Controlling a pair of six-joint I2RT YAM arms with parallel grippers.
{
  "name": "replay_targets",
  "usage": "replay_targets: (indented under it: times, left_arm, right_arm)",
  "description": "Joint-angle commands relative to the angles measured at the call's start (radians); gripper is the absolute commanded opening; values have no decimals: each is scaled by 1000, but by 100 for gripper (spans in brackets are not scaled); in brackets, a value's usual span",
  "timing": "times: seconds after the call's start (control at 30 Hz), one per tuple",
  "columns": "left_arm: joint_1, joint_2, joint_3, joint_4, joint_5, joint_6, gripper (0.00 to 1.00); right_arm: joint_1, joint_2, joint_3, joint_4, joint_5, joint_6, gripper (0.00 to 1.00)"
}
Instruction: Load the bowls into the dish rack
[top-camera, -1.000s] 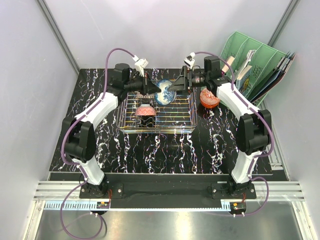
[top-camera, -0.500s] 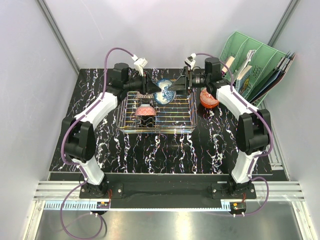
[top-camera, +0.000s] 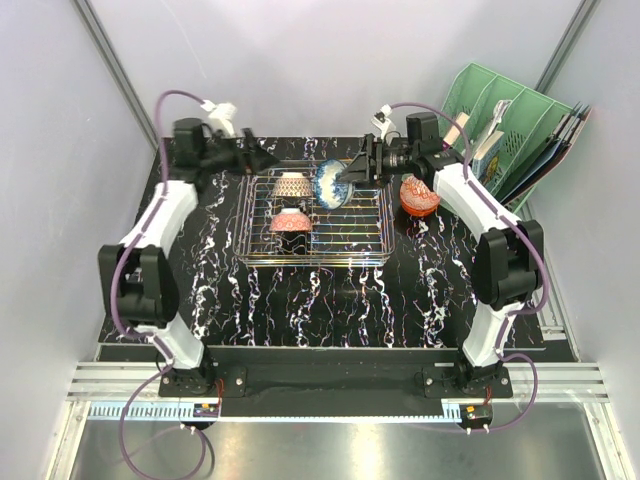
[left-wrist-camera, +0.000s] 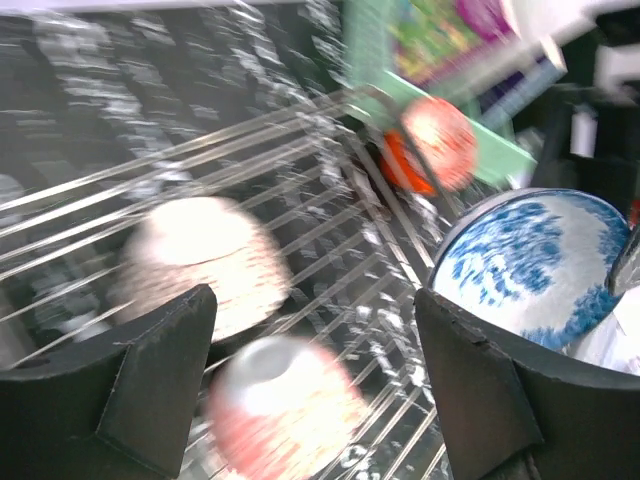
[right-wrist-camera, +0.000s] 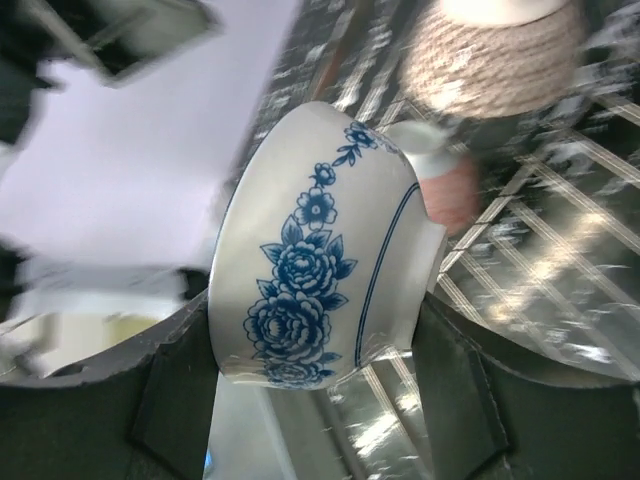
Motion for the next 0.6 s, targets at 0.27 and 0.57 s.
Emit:
replay_targets:
  times: [0.27, 0.57]
  left_arm:
    - [242, -334, -152, -191, -114, 195, 91]
    - [374, -464, -256, -256, -86, 253, 93]
  right_arm:
    - [175, -59, 187, -368, 769, -562, 0]
    - [304, 3, 210, -368, 1188, -751, 0]
